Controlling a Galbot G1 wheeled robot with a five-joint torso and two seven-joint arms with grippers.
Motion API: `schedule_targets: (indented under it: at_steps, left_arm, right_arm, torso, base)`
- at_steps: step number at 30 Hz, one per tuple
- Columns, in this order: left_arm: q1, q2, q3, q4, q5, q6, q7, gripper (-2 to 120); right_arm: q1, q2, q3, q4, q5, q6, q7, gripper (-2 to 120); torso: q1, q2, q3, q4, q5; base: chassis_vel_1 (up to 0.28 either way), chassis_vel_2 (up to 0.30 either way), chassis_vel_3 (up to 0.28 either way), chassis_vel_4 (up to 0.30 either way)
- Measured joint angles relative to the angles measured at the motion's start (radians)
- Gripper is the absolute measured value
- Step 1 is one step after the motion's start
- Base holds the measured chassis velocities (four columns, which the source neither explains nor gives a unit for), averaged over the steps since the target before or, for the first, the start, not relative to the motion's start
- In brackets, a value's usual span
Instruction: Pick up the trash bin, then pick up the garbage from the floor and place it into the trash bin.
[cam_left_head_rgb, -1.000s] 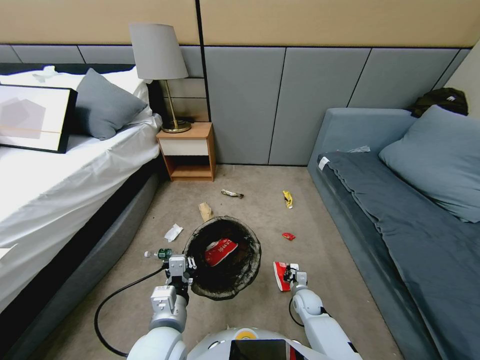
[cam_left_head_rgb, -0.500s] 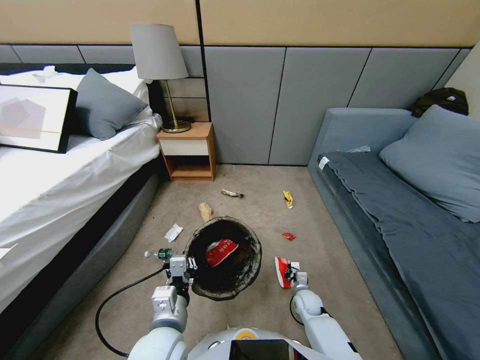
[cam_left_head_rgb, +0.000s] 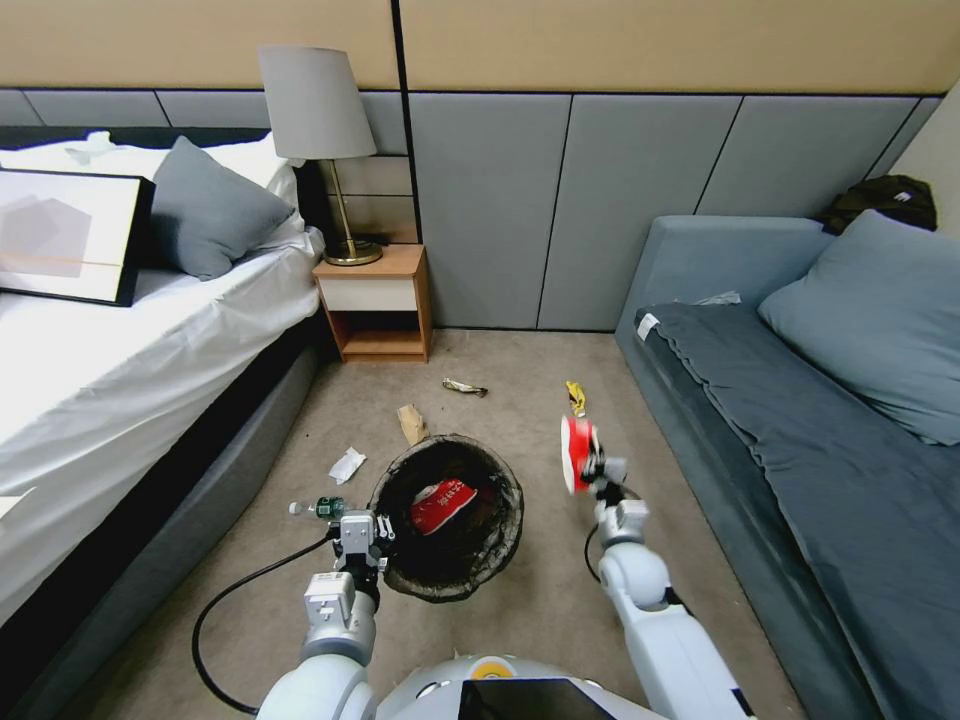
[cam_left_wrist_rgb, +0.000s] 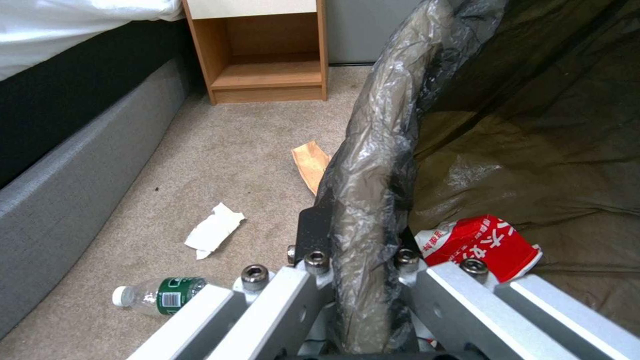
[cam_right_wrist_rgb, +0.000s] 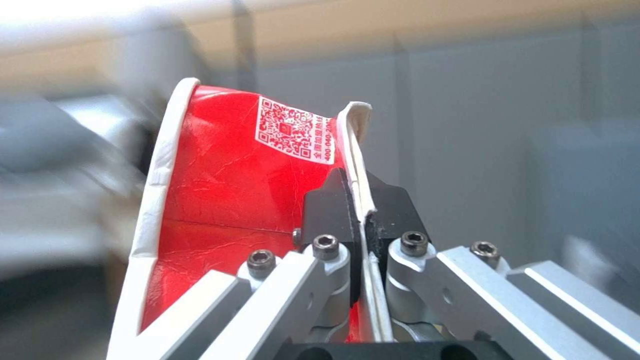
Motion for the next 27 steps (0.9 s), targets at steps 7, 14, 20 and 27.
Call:
schedule_targets:
  at_steps: [7, 14, 20, 27]
  left_arm:
    - [-0.001, -0.001, 0.004, 0.001, -0.003, 0.001, 0.000, 0]
    - [-0.005, -0.003, 0.013, 0.006, 0.000, 0.001, 0.001, 0]
    - [-0.007, -0.003, 0.015, 0.007, 0.001, 0.001, 0.001, 0]
    - [-0.009, -0.006, 0.017, 0.008, 0.002, 0.001, 0.002, 0]
  right_arm:
    - [-0.055, -0.030, -0.041, 0.131, 0.032, 0.084, -0.169, 0]
    - [-0.112, -0.046, -0.144, 0.144, -0.016, 0.093, -0.211, 0]
    - [-0.113, -0.047, -0.213, 0.093, -0.049, 0.093, -0.219, 0]
    - [-0.103, -0.048, -0.272, -0.003, -0.080, 0.094, -0.222, 0]
  torso:
    - [0.000, 0.000, 0.000, -0.0001, -0.0004]
    - [0.000, 0.000, 0.000, -0.0001, -0.0003]
    - [0.000, 0.000, 0.000, -0.0001, -0.0003]
    - [0.000, 0.000, 0.000, 0.0000, -0.0003]
  base:
    - [0.000, 0.000, 0.000, 0.000]
    - [0.000, 0.000, 0.000, 0.000]
    - [0.000, 0.000, 0.000, 0.000]
    - [0.000, 0.000, 0.000, 0.000]
